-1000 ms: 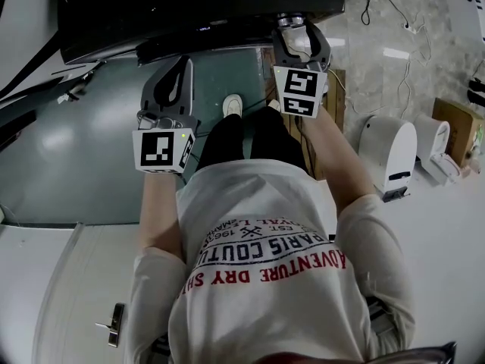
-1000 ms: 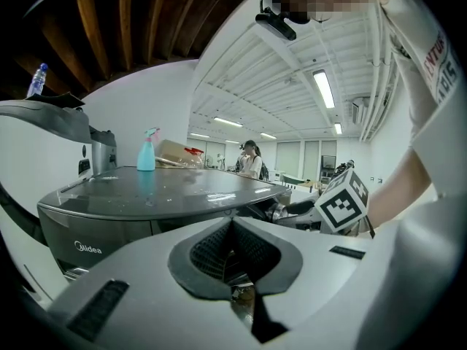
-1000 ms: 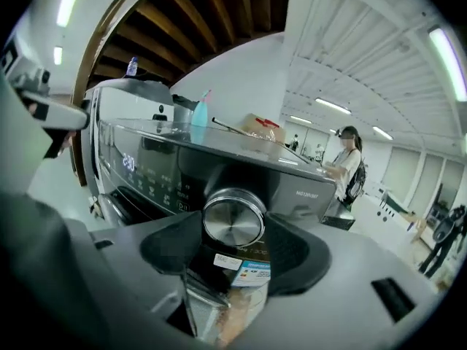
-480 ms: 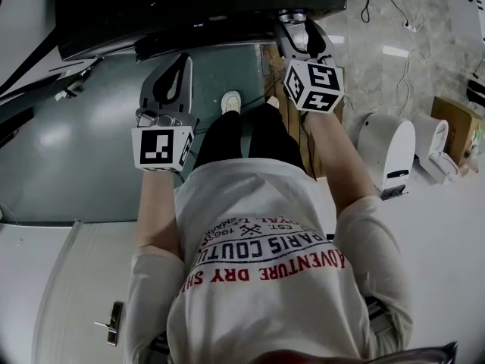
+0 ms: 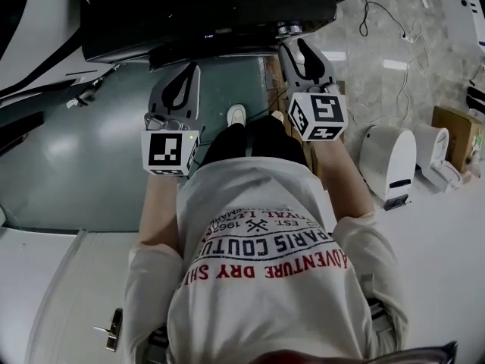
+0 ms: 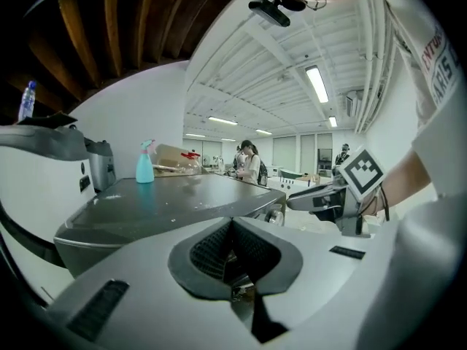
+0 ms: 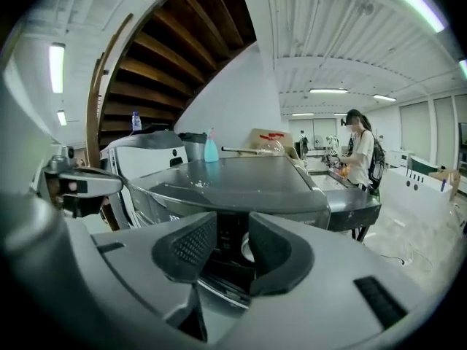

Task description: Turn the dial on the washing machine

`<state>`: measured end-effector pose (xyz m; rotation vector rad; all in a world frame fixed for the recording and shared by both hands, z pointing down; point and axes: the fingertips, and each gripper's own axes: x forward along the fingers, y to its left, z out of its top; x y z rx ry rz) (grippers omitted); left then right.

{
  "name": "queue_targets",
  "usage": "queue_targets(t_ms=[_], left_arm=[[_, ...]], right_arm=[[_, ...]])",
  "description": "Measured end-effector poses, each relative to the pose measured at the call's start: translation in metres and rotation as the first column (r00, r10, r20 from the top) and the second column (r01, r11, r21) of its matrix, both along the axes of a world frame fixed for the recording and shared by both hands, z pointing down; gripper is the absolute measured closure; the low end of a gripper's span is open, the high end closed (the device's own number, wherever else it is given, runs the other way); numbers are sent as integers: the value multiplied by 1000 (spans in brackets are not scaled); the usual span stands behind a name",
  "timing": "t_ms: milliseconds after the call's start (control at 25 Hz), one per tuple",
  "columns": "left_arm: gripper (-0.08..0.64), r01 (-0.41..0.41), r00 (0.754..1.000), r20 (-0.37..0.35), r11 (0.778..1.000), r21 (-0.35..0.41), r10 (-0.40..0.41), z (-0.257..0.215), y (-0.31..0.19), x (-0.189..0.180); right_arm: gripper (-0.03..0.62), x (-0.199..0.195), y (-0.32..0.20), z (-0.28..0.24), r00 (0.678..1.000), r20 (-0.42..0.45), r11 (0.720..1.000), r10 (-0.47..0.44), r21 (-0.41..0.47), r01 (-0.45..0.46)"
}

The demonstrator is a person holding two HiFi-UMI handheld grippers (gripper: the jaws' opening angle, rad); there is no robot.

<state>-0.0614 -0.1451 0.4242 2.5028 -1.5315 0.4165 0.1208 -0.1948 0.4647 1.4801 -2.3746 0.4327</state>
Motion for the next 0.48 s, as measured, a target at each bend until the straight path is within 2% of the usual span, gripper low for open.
queue_targets(t_ms=[80, 160, 280, 480], left_arm=[[543, 25, 999, 25, 1000, 15, -25, -16, 2, -4], [543, 33, 999, 11, 999, 32, -33, -33, 4, -5], [543, 22, 999, -30, 998, 65, -20, -57, 4, -6], [543, -63, 998, -7, 989, 137, 64, -98, 10, -1]], right_arm=[[484, -7, 6, -22, 999, 13, 998, -39, 40, 38], [527, -11, 11, -44, 998, 11, 995, -66, 82, 65], [548, -12, 18, -77, 997, -20, 985, -78, 153, 80], [563, -16, 26, -124, 997, -8, 967, -81, 243, 80]])
